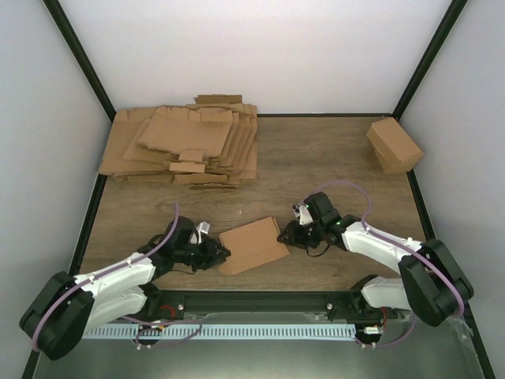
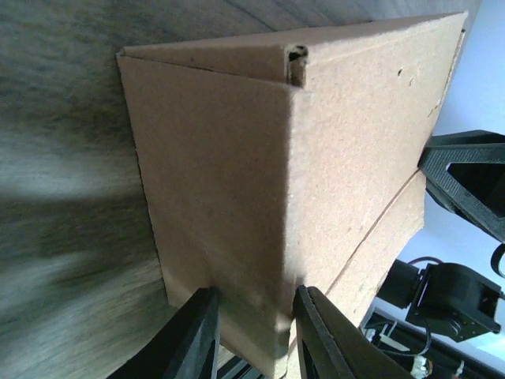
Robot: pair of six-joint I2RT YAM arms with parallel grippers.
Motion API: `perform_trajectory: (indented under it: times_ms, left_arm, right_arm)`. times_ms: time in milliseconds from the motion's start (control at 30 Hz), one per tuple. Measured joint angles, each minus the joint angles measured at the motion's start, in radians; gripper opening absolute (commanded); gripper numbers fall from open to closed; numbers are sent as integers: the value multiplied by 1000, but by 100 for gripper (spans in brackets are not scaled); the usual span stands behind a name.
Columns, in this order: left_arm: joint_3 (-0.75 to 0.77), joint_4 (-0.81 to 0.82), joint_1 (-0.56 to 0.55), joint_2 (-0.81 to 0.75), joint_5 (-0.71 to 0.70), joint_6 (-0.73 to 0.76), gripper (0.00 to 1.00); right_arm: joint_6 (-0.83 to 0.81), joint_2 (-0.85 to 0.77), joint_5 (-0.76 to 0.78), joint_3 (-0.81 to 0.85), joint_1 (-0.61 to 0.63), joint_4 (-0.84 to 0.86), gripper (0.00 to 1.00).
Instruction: Fold the paper box
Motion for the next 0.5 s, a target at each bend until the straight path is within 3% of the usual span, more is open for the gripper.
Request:
perform_trajectory:
  times_ms: [233, 500]
  left_arm:
    - [56, 19, -1, 103, 6, 62, 25]
    - [203, -65, 2, 256, -9, 171, 30]
  right_arm:
    - [-4, 12, 5, -10, -11, 37, 24]
    - [-45, 24, 58, 5, -28, 55, 24]
